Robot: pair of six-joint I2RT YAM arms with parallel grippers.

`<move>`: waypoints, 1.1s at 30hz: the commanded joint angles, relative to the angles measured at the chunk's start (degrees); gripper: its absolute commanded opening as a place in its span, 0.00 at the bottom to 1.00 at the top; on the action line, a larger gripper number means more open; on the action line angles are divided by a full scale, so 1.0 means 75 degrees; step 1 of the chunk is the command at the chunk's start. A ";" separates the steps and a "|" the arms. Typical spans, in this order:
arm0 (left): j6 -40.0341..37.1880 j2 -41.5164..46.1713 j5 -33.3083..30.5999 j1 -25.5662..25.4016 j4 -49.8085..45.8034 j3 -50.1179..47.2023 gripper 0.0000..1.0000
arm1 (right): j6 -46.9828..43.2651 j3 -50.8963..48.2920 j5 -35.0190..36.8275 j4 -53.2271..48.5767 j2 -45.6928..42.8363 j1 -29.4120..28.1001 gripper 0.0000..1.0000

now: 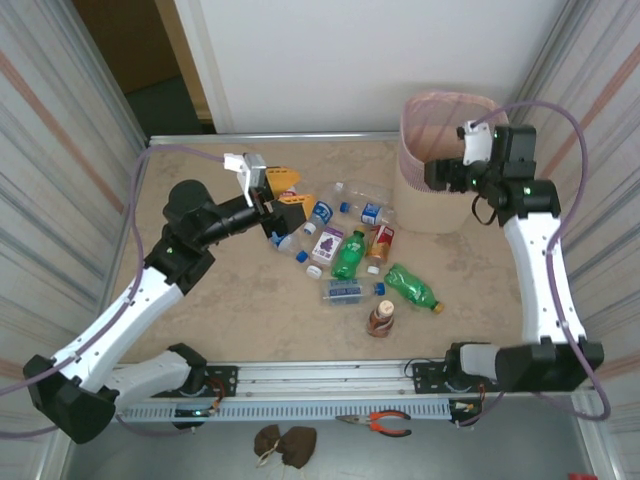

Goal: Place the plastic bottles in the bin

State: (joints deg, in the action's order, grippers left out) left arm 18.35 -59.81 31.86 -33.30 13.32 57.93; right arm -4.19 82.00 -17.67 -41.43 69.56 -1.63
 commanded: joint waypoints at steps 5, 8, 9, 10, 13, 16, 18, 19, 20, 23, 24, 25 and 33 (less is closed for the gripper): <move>0.0224 -0.0216 0.0174 0.0095 0.0282 0.0162 0.78 | -0.0882 -0.1616 -0.1659 0.0831 -0.1850 -0.0966 0.82; 0.0296 -0.0281 0.0194 0.0104 0.0343 0.0155 0.78 | -0.0988 -0.2290 -0.1973 0.0928 -0.2528 -0.1450 0.83; 0.0315 -0.0289 0.0196 0.0104 0.0356 0.0150 0.78 | -0.0998 -0.2514 -0.2006 0.0951 -0.2742 -0.1620 0.83; 0.0341 -0.0292 0.0194 0.0104 0.0377 0.0133 0.78 | -0.0972 -0.2751 -0.2025 0.0977 -0.2954 -0.1775 0.84; 0.0404 -0.0316 0.0192 0.0105 0.0427 0.0110 0.78 | -0.0774 -0.3308 -0.2095 0.1053 -0.3466 -0.2120 0.84; 0.0444 -0.0312 0.0179 0.0107 0.0437 0.0066 0.77 | -0.0673 -0.3901 -0.2220 0.1047 -0.3973 -0.2406 0.84; 0.0471 -0.0290 0.0149 0.0104 0.0461 0.0025 0.77 | -0.0837 -0.4250 -0.2251 0.0928 -0.4309 -0.2606 0.83; 0.0483 -0.0283 0.0136 0.0104 0.0471 0.0011 0.78 | -0.0945 -0.4402 -0.2256 0.0879 -0.4463 -0.2699 0.83; 0.0488 -0.0275 0.0131 0.0104 0.0483 -0.0023 0.77 | -0.1083 -0.4597 -0.2224 0.0812 -0.4649 -0.2818 0.83; 0.0496 -0.0250 0.0051 0.0105 0.0509 -0.0084 0.78 | -0.1543 -0.5081 -0.2051 0.0526 -0.5179 -0.3218 0.81; 0.0515 -0.0243 0.0042 0.0104 0.0514 -0.0098 0.78 | -0.1640 -0.5232 -0.1931 0.0391 -0.5339 -0.3349 0.80; 0.0507 -0.0246 0.0037 0.0104 0.0521 -0.0107 0.77 | -0.1768 -0.5333 -0.1867 0.0251 -0.5448 -0.3458 0.80; 0.0574 -0.0343 0.0061 0.0234 0.0664 -0.0229 0.77 | -0.2266 -0.5958 -0.1625 -0.0265 -0.5657 -0.3942 0.79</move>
State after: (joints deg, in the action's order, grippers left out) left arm 21.58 -62.22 31.88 -32.16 15.66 56.84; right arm -18.17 37.87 -30.22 -41.63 26.92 -30.74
